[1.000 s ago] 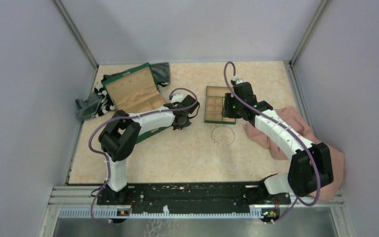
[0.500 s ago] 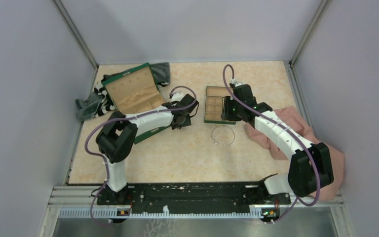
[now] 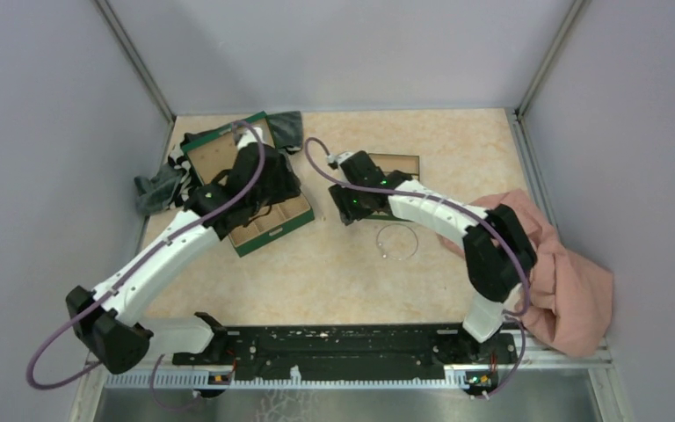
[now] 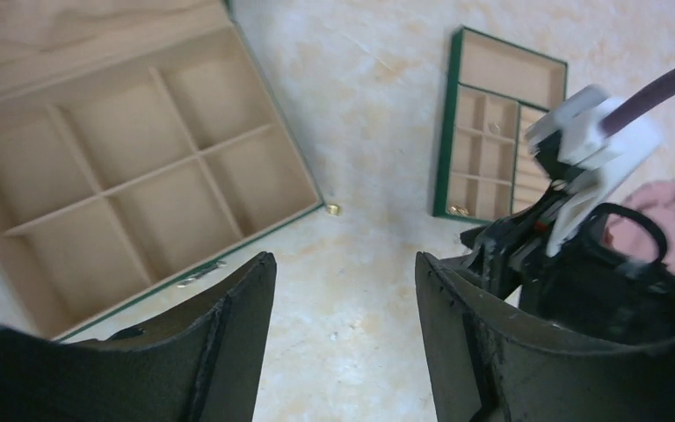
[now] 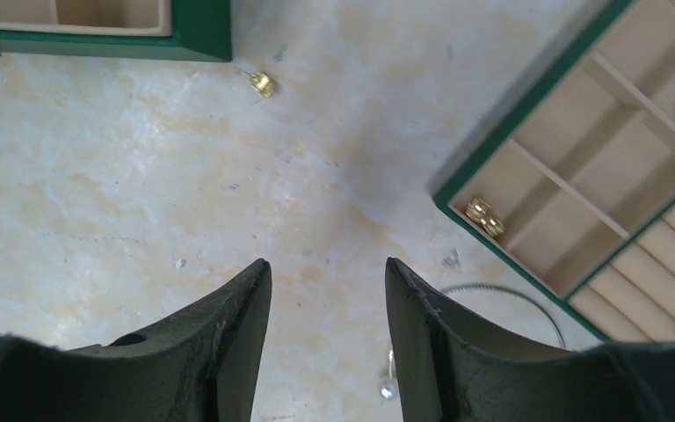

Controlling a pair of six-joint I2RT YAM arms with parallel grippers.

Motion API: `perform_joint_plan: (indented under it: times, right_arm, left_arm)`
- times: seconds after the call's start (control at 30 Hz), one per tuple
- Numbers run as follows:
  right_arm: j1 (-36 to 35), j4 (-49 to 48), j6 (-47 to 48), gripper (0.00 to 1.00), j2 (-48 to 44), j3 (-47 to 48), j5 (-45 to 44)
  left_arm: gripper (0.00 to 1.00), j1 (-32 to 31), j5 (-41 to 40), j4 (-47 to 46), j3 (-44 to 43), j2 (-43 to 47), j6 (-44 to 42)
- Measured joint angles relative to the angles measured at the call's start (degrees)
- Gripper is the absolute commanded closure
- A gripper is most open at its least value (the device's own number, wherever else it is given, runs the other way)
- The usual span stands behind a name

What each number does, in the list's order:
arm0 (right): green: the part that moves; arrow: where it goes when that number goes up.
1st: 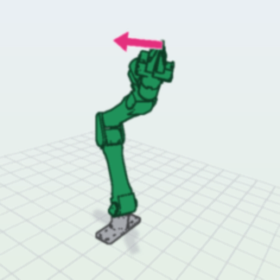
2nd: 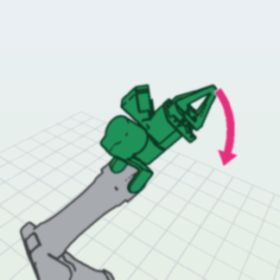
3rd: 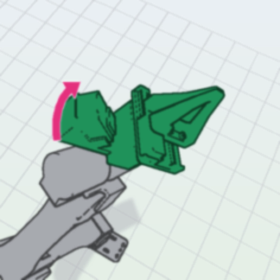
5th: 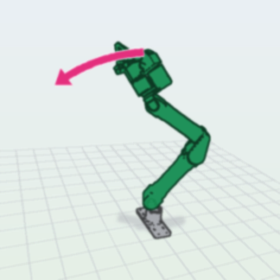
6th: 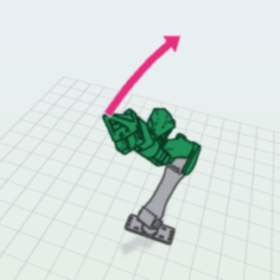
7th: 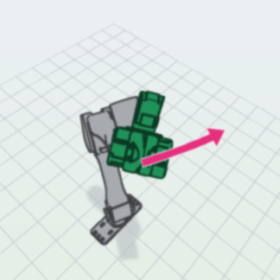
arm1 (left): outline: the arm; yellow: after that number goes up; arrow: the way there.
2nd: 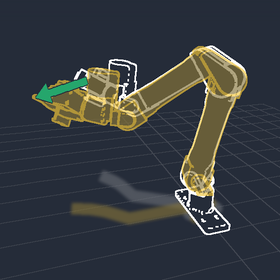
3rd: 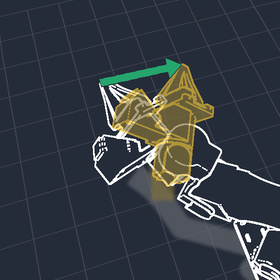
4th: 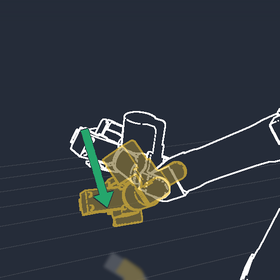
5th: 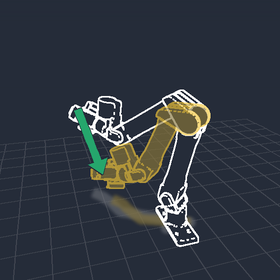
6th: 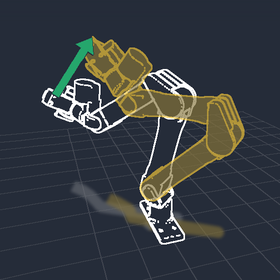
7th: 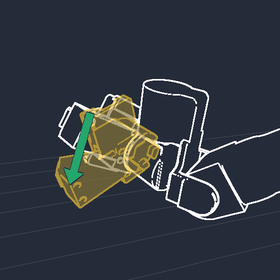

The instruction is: Organize the mixed jewelry

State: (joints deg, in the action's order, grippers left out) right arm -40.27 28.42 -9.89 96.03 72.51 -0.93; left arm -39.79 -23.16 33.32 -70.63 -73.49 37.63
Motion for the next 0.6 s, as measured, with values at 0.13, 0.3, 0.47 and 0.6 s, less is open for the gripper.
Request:
perform_joint_plan:
  times: [0.13,0.3,0.47,0.6]
  right_arm:
    - [-2.3,0.7,4.5,0.47,9.0,6.8,1.8]
    - [-2.6,0.0,8.5,0.46,16.4,11.5,3.3]
    - [-2.6,-0.7,10.4,0.47,21.9,15.0,4.3]
    - [-2.7,-1.1,10.8,0.48,22.9,15.0,5.5]
  left_arm:
    - [0.32,8.1,1.5,2.5,2.4,5.7,-0.7]
    - [0.30,17.6,3.8,4.8,9.0,11.0,-2.1]
    - [0.29,17.7,4.9,6.3,9.3,11.4,-2.7]
    - [0.28,18.1,5.0,6.4,9.5,11.9,-2.8]
